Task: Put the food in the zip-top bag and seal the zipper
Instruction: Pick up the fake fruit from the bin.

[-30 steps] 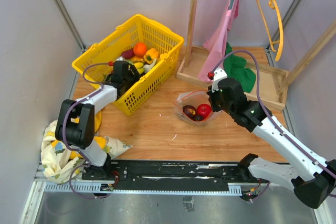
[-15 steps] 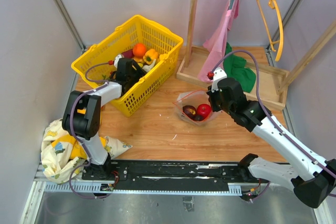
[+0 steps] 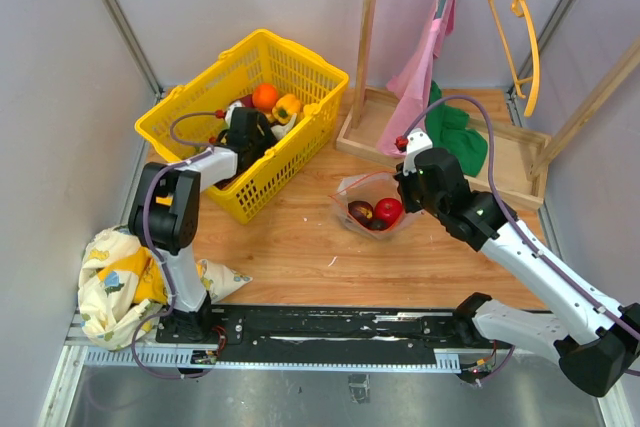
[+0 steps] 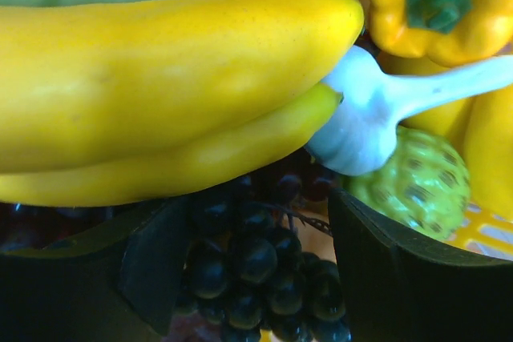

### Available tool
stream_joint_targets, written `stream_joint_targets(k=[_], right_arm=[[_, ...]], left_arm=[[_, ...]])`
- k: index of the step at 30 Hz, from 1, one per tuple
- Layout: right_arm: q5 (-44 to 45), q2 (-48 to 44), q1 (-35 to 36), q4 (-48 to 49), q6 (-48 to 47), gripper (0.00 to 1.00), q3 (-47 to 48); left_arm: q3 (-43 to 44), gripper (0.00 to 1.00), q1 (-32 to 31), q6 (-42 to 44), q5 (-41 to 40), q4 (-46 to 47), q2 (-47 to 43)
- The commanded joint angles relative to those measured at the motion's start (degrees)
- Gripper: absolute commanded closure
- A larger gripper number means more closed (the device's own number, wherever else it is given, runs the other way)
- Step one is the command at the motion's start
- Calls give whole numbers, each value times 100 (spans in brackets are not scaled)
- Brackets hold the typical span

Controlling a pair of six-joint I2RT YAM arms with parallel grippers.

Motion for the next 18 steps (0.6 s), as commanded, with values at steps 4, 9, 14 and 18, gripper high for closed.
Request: stream_joint_targets(k=[4,9,14,18], right_arm=[[6,-59,-92,45,15,99,-44],[-15,-49,-96,45,21,99,-28],[-15,-54,-95,35,30,99,-21],[-38,-85,-91,19,52,99,-11]], left_arm=[[267,32,-29,378,4,-672,668],[238,53,-30,527,30,-586,423],[20,85,-30,725,22,-309,-177],[-125,96,-22,904,-15,-188,-556]])
